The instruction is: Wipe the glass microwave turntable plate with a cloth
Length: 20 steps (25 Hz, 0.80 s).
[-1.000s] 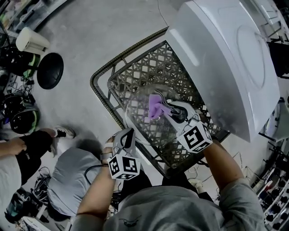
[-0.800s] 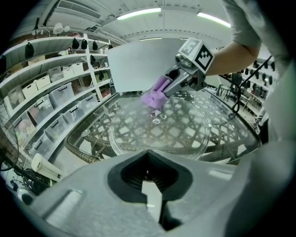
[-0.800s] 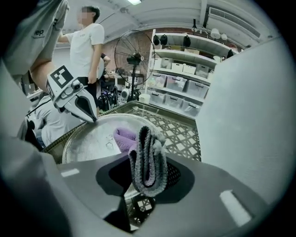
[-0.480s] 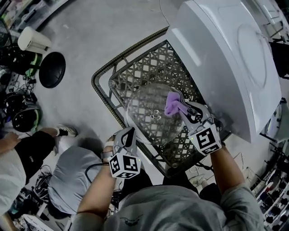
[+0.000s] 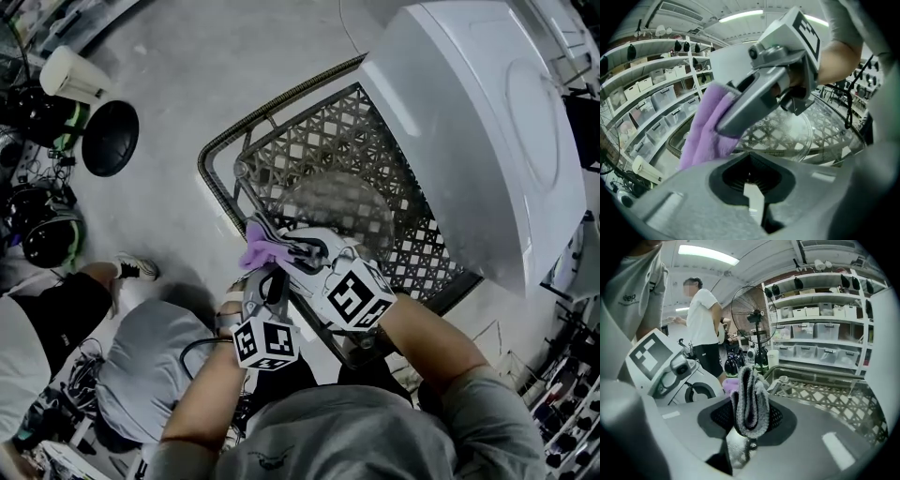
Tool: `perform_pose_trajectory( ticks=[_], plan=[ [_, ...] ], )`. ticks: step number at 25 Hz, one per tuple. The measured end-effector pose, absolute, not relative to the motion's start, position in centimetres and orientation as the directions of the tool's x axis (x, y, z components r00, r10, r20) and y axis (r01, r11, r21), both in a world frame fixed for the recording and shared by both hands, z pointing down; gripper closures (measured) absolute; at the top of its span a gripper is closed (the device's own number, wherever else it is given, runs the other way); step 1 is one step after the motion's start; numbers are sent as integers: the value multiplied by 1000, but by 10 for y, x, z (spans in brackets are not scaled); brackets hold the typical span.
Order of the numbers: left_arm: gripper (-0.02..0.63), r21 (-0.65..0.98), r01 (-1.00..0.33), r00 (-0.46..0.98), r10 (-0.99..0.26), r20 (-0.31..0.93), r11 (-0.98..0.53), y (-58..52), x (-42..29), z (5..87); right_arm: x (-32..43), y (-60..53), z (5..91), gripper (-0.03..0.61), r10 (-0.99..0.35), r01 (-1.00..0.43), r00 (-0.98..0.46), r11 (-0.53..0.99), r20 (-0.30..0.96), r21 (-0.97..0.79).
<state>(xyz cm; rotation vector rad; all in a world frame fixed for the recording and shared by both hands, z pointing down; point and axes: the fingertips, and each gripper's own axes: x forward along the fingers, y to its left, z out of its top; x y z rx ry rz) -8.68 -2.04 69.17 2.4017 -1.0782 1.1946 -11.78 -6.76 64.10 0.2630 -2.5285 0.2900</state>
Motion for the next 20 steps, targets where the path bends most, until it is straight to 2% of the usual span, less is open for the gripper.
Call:
perform_pose_trajectory(
  ticks=[3,9,20],
  plan=[
    [615,-99,-712,392,-510,766,-696,-20,-88,691,-130,-57,656,466,-78,-219,-793,962,604,-162],
    [615,-101,-713,392,-513,764,-694,-20,-87,692,-108,-62,668,465,-116,-260,-748,957,654,-127],
    [615,-99,-715,383,-506,773,-692,-20,-89,694,22,-88,666,465,-305,-485,-603,874,737,-35]
  ],
)
